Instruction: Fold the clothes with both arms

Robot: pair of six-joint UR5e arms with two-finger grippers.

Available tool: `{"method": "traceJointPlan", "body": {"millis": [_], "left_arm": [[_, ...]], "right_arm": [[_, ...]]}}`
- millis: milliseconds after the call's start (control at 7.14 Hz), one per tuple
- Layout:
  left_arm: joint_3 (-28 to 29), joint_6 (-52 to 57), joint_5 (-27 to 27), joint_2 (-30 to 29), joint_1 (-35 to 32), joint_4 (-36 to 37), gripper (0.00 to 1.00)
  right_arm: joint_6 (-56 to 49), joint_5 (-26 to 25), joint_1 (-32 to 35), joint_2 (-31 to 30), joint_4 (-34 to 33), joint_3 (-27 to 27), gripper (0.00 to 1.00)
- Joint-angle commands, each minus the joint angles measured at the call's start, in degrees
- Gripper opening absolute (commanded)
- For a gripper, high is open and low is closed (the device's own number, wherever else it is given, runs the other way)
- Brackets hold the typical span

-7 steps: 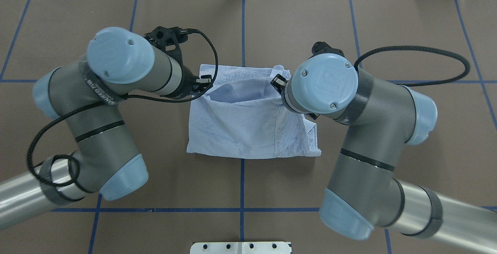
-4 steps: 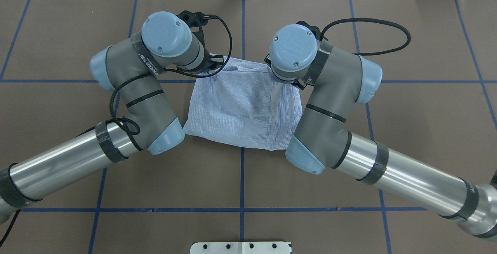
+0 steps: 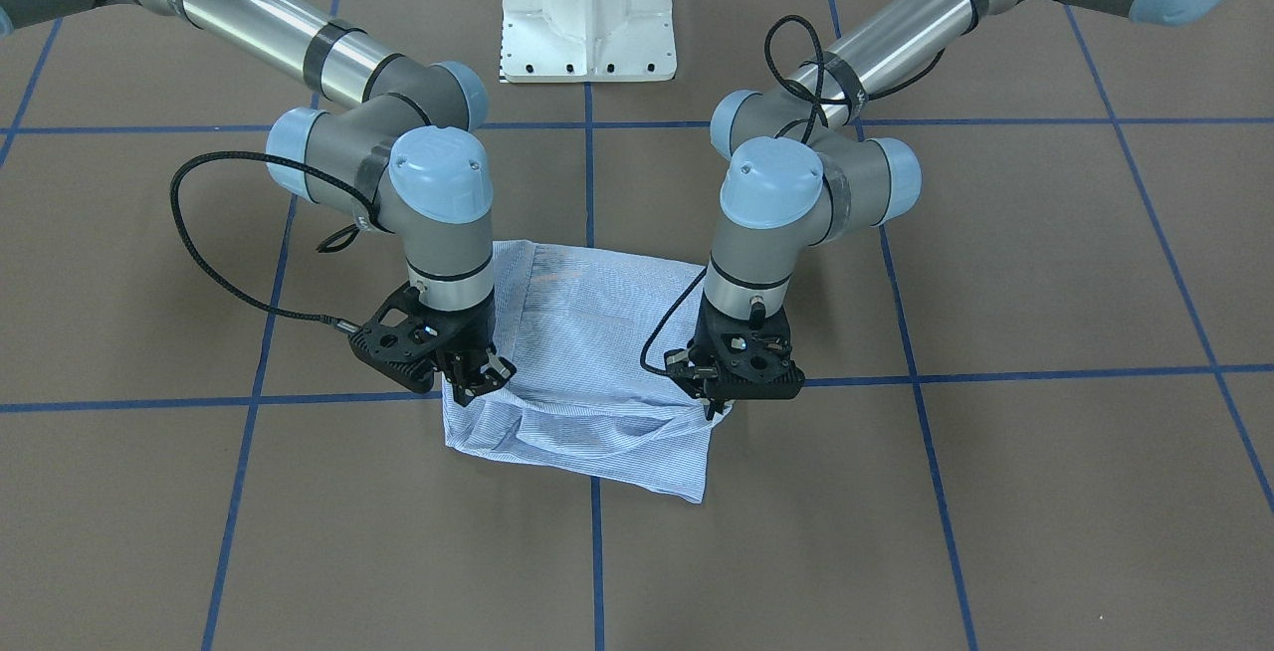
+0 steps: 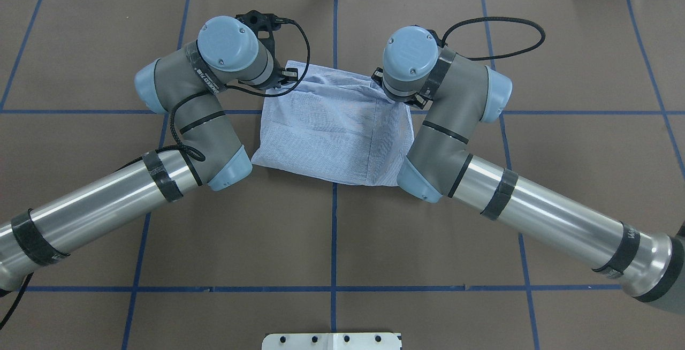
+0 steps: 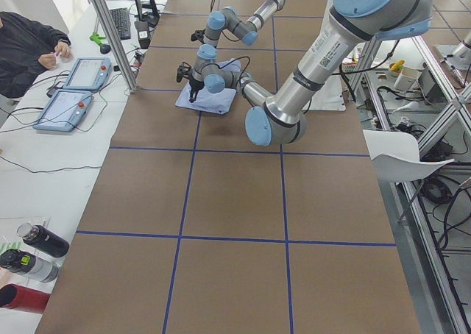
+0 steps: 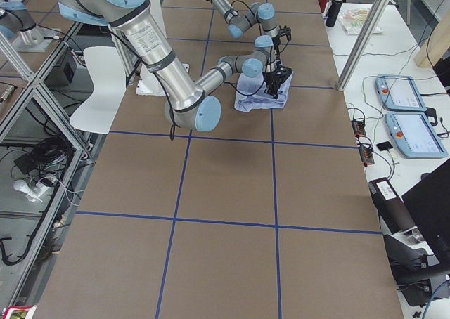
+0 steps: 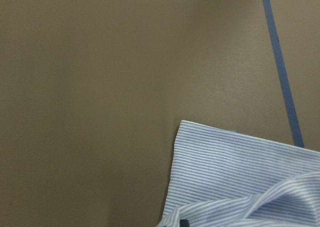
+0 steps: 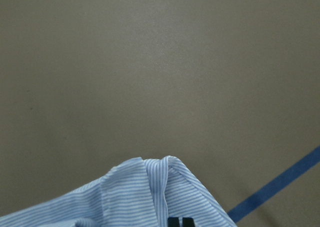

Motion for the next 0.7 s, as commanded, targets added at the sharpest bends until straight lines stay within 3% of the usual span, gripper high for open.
{"method": "traceJointPlan", "body": {"millis": [0,140,280,420,560], "left_arm": [[-0.6,1.0,-1.1,0.0,-1.7,-1.1,1.00],[-3.4,4.8,-8.9,0.8,-4.5,-0.1,1.00],[-11.2,8.9,-12.9,6.4,-7.0,1.4,1.00],[-21.1,14.9,-14.7,12.6,-8.2,6.2,1.00],[-28.1,20.5,-15.0,14.8,-9.9,14.2,1.00]], "right_arm": [[-7.0,5.4,3.3,0.4,-1.2,-0.1,1.00],[-12.3,12.4,7.0,1.6,-4.3,0.6,1.00],[-18.3,16.8,10.4,1.1,-7.1,3.9,1.00],[-27.6,20.2,13.6,0.3,-13.6,7.5,1.00],[-38.1,20.9,16.5,-2.6,-20.1,12.4,1.00]]}}
